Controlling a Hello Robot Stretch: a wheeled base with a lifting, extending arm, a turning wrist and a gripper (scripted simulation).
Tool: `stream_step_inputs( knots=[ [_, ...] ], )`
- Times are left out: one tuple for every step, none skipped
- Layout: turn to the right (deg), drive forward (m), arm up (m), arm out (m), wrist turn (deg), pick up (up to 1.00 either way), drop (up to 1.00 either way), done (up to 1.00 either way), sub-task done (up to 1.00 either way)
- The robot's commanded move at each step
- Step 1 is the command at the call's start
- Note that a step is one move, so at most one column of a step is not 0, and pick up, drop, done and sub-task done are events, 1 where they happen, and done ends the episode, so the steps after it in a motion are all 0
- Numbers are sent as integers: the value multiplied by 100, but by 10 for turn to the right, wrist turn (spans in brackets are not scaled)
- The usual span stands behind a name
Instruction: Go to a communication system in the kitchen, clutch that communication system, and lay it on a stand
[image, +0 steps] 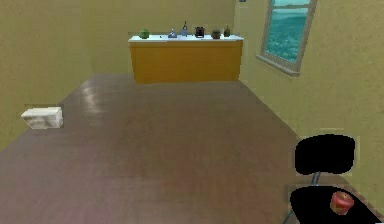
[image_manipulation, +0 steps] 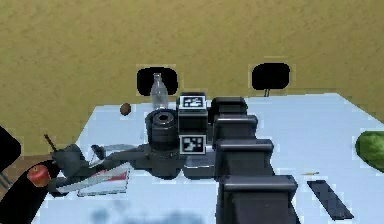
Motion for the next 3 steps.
stream_step_inputs(
  knots=[
    [0,0,0,0,-450,0,0,0,0],
    [0,0,0,0,-150,0,0,0,0],
    [0,0,0,-10,0,0,0,0,0]
  ],
)
